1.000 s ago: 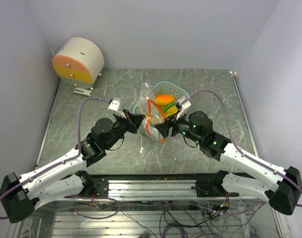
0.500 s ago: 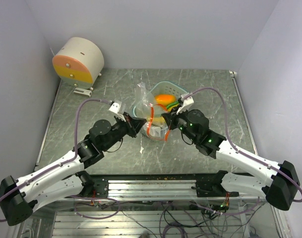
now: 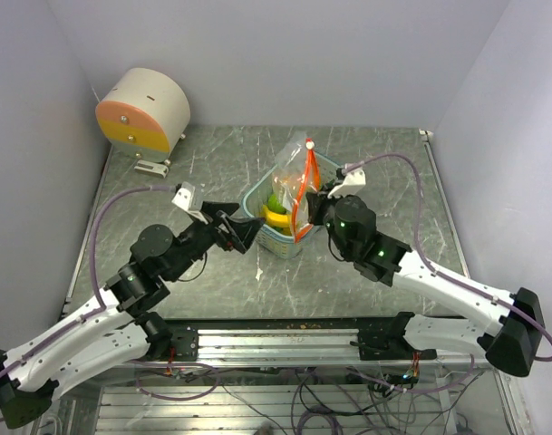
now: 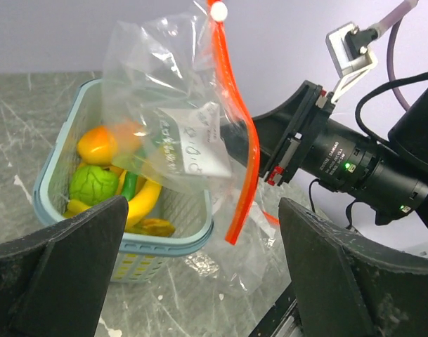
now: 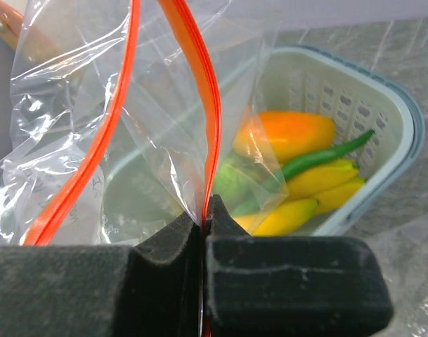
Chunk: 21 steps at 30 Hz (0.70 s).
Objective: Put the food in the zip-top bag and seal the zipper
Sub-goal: Open the zipper of the food storage bag.
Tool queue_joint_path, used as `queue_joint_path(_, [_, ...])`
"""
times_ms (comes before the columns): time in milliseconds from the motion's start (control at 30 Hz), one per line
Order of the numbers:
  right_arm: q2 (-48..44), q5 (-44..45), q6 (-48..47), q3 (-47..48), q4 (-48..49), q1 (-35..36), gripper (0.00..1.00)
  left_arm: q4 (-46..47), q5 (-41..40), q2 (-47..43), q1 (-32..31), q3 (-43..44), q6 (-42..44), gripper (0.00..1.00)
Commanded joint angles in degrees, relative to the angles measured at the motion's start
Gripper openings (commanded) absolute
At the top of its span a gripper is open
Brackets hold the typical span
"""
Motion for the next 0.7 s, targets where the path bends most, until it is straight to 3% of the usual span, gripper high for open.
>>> queue_joint_path(0, [4.3,8.3,0.6,7.4,-0.9,3.1,0.00,2.3,3.5,5.3,-0.2,3.7,0.5,0.99])
queue_joint_path(200, [11.5,15.6,0.6,15.0,-4.5,5.8,0.00,9.1,8.4,9.8,-0.3,4.0,-1.7,0.99])
queue_joint_path(467, [14.0,15.4,1.5,17.8,-6.0,6.2,0.00,10.0,5.7,11.2,-0.3,3.1,-1.6,0.99])
queue_joint_path(667, [14.1,15.2,1.3,18.7,-6.5,8.0,0.00,8.8,2.1,15.2,-0.3,4.3,-2.1,0.88])
